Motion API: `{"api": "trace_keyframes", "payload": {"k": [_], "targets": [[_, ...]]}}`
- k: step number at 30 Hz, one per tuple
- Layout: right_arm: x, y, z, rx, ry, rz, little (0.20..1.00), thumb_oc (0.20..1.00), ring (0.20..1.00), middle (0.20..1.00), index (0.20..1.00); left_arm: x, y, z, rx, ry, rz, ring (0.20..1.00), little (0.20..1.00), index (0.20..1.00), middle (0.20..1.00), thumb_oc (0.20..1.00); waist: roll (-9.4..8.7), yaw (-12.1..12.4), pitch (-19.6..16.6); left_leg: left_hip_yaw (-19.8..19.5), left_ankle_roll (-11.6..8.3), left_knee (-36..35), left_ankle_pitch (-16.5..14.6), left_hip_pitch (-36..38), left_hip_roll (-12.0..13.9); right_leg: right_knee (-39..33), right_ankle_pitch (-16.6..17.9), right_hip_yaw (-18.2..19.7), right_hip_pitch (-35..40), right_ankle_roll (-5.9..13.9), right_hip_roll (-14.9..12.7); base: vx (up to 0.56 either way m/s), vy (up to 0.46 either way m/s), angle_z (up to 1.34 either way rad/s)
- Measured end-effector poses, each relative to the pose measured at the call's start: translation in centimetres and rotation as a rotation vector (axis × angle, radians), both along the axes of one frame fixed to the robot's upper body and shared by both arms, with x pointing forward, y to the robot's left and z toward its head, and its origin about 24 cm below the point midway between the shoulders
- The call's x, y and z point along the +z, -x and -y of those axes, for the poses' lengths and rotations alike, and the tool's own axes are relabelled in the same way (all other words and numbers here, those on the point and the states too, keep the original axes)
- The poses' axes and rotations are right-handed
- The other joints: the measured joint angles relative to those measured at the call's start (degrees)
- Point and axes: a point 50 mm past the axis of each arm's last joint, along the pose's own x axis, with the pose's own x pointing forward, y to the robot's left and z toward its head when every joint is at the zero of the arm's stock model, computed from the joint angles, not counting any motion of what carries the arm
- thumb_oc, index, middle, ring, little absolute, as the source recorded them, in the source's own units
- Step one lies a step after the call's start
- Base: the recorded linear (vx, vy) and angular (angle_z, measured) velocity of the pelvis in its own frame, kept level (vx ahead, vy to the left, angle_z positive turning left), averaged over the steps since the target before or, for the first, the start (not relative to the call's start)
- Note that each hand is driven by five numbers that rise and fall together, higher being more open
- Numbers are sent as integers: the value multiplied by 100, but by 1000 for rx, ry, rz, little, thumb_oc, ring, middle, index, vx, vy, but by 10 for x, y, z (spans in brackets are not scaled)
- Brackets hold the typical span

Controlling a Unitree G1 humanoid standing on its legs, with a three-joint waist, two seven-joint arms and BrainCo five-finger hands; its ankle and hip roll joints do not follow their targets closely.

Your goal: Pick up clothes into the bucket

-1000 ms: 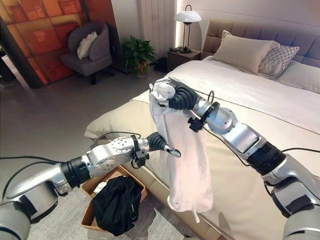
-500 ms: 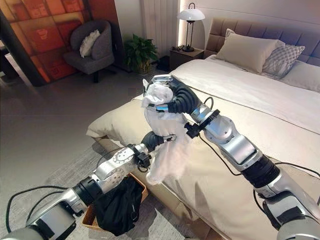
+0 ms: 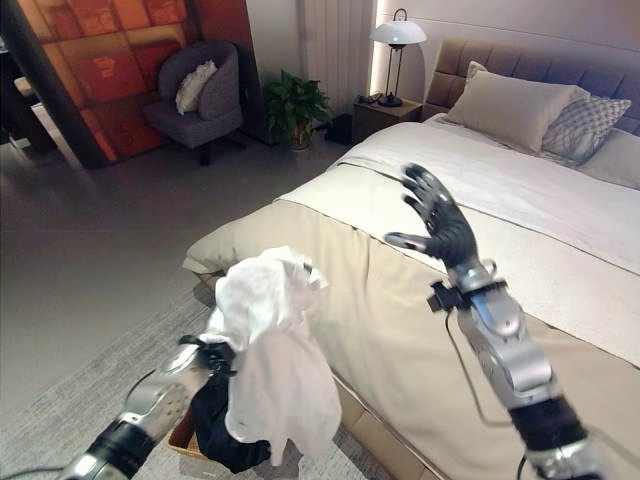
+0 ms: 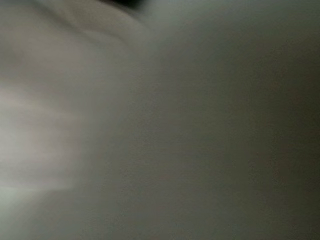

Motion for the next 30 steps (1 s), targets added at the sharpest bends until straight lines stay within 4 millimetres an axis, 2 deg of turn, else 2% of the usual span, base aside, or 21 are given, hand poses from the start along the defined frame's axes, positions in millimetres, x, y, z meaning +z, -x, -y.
{"api": "trace_keyframes", "payload": {"k": [3, 4, 6, 7, 8, 9, 11, 12, 13, 16, 17, 18, 19, 20, 21, 24, 28, 29, 30], "targets": [[-26, 10, 17, -96, -20, -98, 1000, 1000, 1000, 1000, 1000, 7, 5, -27, 97, -77, 34, 200, 200, 200, 200, 200, 20, -8, 20, -26, 0, -37, 0, -1, -19, -31, -16, -39, 45, 24, -12, 6, -48, 8], [-45, 21, 34, -203, -30, -144, 1000, 1000, 1000, 1000, 1000, 16, 9, -50, 172, -142, 76, 200, 200, 200, 200, 200, -15, 7, 10, -42, -5, -36, -4, 13, -11, -31, -41, -56, 74, 28, -2, -2, -37, 5], [-76, 36, 53, -299, 26, -290, 1000, 1000, 1000, 1000, 1000, 29, 11, -74, 277, -184, 118, 200, 200, 200, 200, 200, 20, 8, 33, -57, -11, -37, -8, 14, -21, -30, -56, -67, 85, 30, -10, -2, -48, 5], [-85, 41, 57, -321, 35, -330, 1000, 1000, 1000, 1000, 1000, 33, 11, -79, 290, -209, 129, 200, 200, 200, 200, 200, 21, 9, 37, -62, -11, -35, -8, 10, -21, -30, -57, -70, 85, 28, -8, -12, -71, 4], [-112, 57, 64, -367, 24, -441, 1000, 1000, 1000, 1000, 1000, 41, 12, -92, 337, -256, 155, 200, 200, 200, 200, 200, 45, -16, 48, -65, -11, -23, -8, 13, -19, -30, -61, -70, 87, 23, -10, -17, -72, 0], [-121, 59, 65, -382, 8, -478, 1000, 1000, 1000, 1000, 1000, 44, 13, -97, 355, -266, 164, 200, 200, 200, 200, 200, 41, -2, 47, -64, -11, -13, -8, 9, -18, -29, -63, -70, 94, 22, -6, -33, -74, 1], [-167, 94, 69, -444, -16, -691, 1000, 1000, 1000, 1000, 1000, 54, 16, -118, 430, -313, 181, 200, 200, 200, 200, 200, 123, -8, 116, -75, -42, 165, -26, -35, -8, -6, -108, -68, 73, 18, -1, -55, -63, 1], [-177, 100, 70, -455, -23, -739, 1000, 1000, 1000, 1000, 1000, 56, 17, -123, 450, -322, 183, 200, 200, 200, 200, 200, 122, -9, 157, -82, -65, 316, -42, -106, -11, 44, -135, -66, 64, -3, -25, -89, -52, 2], [-195, 118, 71, -475, -26, -841, 1000, 1000, 1000, 1000, 1000, 56, 19, -129, 484, -323, 180, 200, 200, 200, 200, 200, 170, -7, 201, -91, -77, 500, -50, -214, -20, 105, -177, -66, 31, -11, -42, -103, -28, 5], [-212, 137, 73, -488, 7, -956, 1000, 1000, 1000, 1000, 1000, 59, 20, -137, 511, -345, 180, 200, 200, 200, 200, 200, 227, -10, 377, -256, -132, 822, -58, -417, -20, 315, -301, -40, -122, -90, -98, -67, 10, -1], [-223, 149, 75, -500, 31, -1025, 1000, 1000, 1000, 1000, 1000, 58, 22, -140, 525, -353, 177, 200, 200, 200, 200, 200, 150, -8, 489, -451, -177, 909, -67, -443, -31, 429, -350, 35, -229, -148, -125, 1, 43, -18], [-227, 147, 75, -488, 56, -1052, 1000, 1000, 1000, 1000, 1000, 57, 23, -142, 536, -356, 172, 200, 200, 200, 200, 200, 167, 38, 481, -637, -180, 926, -68, -434, -33, 508, -380, 114, -284, -178, -124, 9, 62, -42], [-234, 156, 76, -469, 114, -1115, 1000, 1000, 1000, 1000, 1000, 54, 27, -147, 558, -359, 153, 200, 200, 200, 200, 200, 168, 110, 484, -906, -288, 933, -154, -526, 21, 627, -399, 236, -434, -174, -82, 13, 47, -43], [-233, 155, 77, -454, 138, -1118, 1000, 1000, 1000, 1000, 1000, 53, 28, -150, 572, -360, 148, 200, 200, 200, 200, 200, 255, 121, 470, -959, -392, 906, -267, -532, 77, 711, -414, 264, -504, -173, -31, -48, 100, -30], [-238, 160, 77, -438, 172, -1153, 1000, 1000, 1000, 1000, 1000, 54, 30, -156, 599, -372, 145, 200, 200, 200, 200, 200, 317, 101, 501, -946, -362, 777, -501, -541, 163, 899, -463, 274, -660, -168, 27, -48, 73, -5], [-253, 183, 71, -409, 222, -1268, 1000, 1000, 1000, 1000, 1000, 56, 30, -164, 627, -423, 137, 200, 200, 200, 200, 200, 0, 107, 627, -914, -275, 799, -400, -894, 66, 1232, -493, 272, -1170, -134, -109, -171, 194, 6], [-261, 187, 71, -437, 223, -1325, 1000, 1000, 1000, 1000, 1000, 55, 29, -168, 663, -465, 119, 200, 200, 200, 200, 200, -216, 95, 961, -933, -174, 1150, -315, -1460, -102, 1698, -418, 308, -1813, -117, -283, -124, 228, 2], [-259, 182, 71, -441, 230, -1302, 1000, 1000, 1000, 1000, 1000, 54, 28, -166, 681, -455, 133, 200, 200, 200, 200, 200, -293, 153, 1138, -912, -83, 1500, -418, -1774, -167, 2038, -493, 368, -2100, -99, -417, -69, 145, -1], [-260, 179, 70, -430, 244, -1303, 1000, 1000, 1000, 1000, 1000, 52, 27, -166, 680, -459, 122, 200, 200, 200, 200, 200, -300, 122, 1231, -893, -65, 1612, -491, -1886, -186, 2121, -555, 410, -2224, -104, -428, -122, 250, -17]]}}
